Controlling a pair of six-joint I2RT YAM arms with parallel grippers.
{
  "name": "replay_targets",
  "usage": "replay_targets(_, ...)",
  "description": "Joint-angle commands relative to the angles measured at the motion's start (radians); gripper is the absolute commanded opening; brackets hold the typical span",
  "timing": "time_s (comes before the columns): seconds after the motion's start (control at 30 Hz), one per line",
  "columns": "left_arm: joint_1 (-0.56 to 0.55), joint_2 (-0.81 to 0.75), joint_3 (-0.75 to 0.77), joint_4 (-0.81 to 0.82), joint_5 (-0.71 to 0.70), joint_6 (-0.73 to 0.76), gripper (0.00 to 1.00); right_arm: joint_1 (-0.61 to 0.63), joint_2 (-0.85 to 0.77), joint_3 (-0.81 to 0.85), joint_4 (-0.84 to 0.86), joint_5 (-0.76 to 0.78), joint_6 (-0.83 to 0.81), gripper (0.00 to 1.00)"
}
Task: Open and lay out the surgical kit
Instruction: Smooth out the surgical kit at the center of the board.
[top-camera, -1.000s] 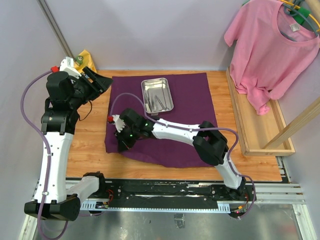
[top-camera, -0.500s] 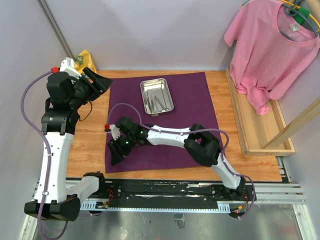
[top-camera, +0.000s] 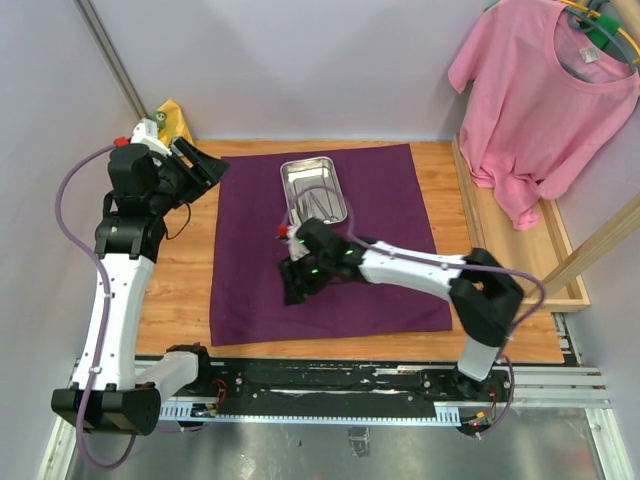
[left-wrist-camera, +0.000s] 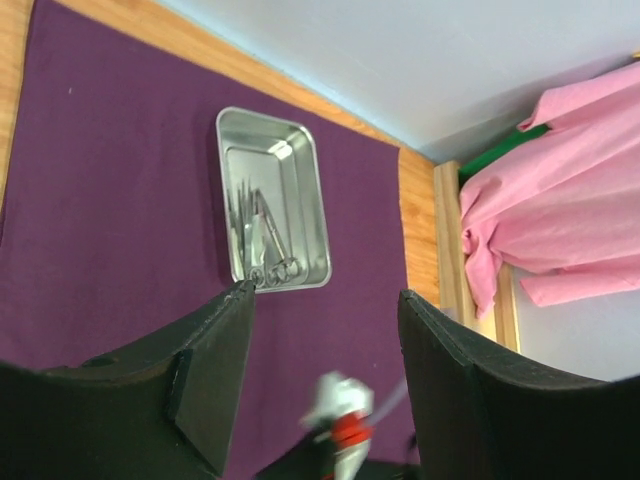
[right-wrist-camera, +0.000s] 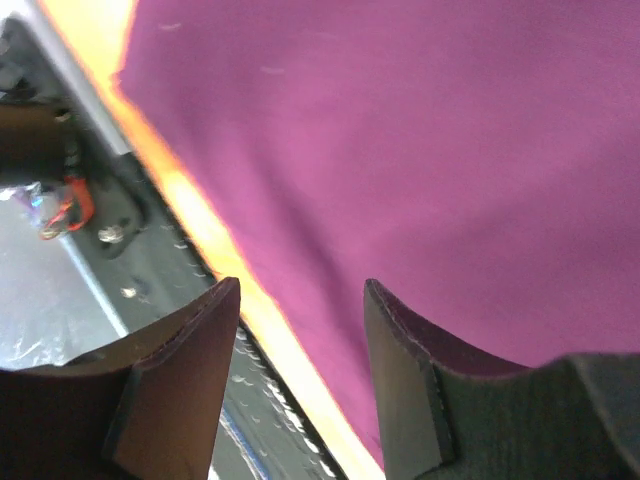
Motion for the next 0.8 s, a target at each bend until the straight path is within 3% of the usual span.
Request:
replay_targets(0.0,0.001,0.048,-0.066,0.081,-0.007,-0.016,0.63,-0.155,-0.217,-0.21,-0.105,0.263,0.046,0.54)
replay_targets(0.27,-0.041,0.218,-0.155,0.208,-0.11,-0.025,0.62,-0.482,-0.397,-0.379,-0.189,0.348,0.03,0.55)
replay_targets(0.33,-0.049,0.274,-0.167,0.236,-0.151,-0.021,0.61,-0.611,-0.396,-0.353,-0.187,0.322,0.014,0.56)
replay_targets(0.47,-0.054,0.393,-0.177,0.274,-0.225,-0.011,0.59,-0.749,-0.329,-0.215,-0.222,0.337,-0.03,0.58)
replay_targets(0.6,-0.053,0.499,-0.176,0.318,-0.271,-0.008,0.58,-0.83,-0.215,-0.082,-0.268,0.361,-0.051,0.6)
replay_targets(0.77,-0.053,0.654,-0.104,0.334,-0.295,0.0,0.52,-0.892,-0.123,-0.037,-0.264,0.36,-0.058,0.59)
